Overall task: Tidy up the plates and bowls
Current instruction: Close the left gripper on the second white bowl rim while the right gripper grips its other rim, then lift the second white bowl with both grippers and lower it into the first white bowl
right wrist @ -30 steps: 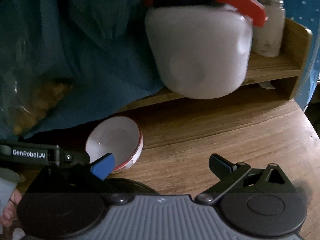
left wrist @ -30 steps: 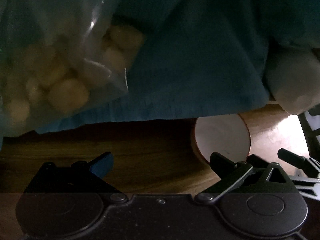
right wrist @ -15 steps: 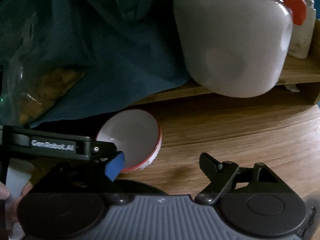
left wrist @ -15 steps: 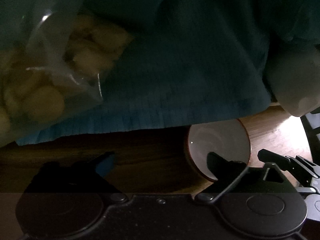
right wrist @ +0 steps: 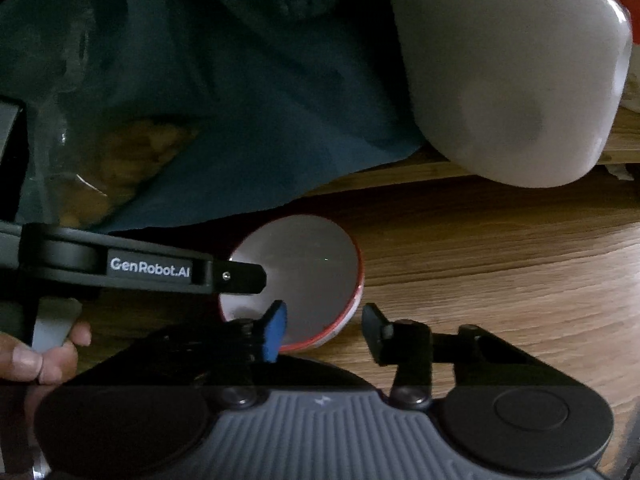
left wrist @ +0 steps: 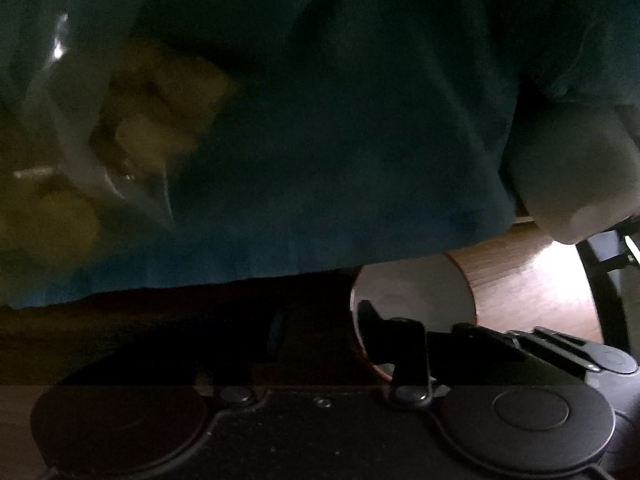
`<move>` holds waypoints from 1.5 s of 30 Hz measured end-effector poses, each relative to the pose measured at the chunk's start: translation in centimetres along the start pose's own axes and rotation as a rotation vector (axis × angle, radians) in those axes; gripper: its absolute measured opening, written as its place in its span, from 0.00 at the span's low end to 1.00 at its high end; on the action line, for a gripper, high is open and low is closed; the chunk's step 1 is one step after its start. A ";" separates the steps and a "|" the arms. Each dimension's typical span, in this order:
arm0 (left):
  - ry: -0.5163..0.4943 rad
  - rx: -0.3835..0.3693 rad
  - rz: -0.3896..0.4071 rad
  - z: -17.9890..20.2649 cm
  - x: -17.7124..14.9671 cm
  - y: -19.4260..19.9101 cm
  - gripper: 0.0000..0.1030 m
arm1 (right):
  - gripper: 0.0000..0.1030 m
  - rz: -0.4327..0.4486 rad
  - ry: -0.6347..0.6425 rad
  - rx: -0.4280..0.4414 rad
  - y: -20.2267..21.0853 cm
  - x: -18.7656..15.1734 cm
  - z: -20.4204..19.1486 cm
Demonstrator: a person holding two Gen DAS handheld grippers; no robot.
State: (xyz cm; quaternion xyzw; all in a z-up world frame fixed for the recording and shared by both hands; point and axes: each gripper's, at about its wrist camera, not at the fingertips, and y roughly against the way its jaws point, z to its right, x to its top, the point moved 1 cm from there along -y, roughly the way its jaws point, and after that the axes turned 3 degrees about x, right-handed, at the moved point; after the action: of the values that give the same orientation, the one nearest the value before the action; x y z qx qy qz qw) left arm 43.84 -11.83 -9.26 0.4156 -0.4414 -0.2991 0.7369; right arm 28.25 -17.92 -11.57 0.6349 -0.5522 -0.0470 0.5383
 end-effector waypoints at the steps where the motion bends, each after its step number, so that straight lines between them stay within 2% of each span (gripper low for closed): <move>1: 0.004 -0.010 -0.004 -0.1 0.0 0.0 0.31 | 0.40 0.000 0.000 -0.002 0.0 0.0 -0.1; 4: 0.016 -0.032 -0.016 -0.1 -0.6 0.0 0.24 | 0.36 -0.002 0.001 -0.002 -0.1 0.1 -0.1; 6: 0.022 -0.054 -0.026 0.0 -1.0 -0.1 0.14 | 0.33 -0.004 0.006 -0.006 -0.2 0.1 -0.2; 11: 0.029 -0.039 -0.022 -0.1 -1.5 0.3 0.11 | 0.22 0.000 0.014 -0.013 -0.1 0.3 -0.6; 15: 0.038 -0.027 0.006 0.0 -2.2 1.4 0.08 | 0.19 0.003 0.016 0.004 0.5 0.1 -0.9; 27: 0.092 0.022 0.073 -1.1 -4.9 6.5 0.07 | 0.16 0.006 0.039 0.069 2.9 -0.4 -3.1; 31: 0.122 0.030 0.104 -3.2 -5.9 9.6 0.07 | 0.16 -0.005 0.056 0.097 3.8 -0.8 -4.2; 45: 0.260 0.075 0.186 -6.0 -10.7 14.9 0.07 | 0.17 -0.006 0.222 0.221 6.4 -2.4 -9.9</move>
State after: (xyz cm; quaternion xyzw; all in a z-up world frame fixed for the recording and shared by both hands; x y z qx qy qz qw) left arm 45.73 6.01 -2.08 0.4354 -0.3900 -0.1564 0.7962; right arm 29.61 -8.62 -4.05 0.6933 -0.4891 0.0829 0.5227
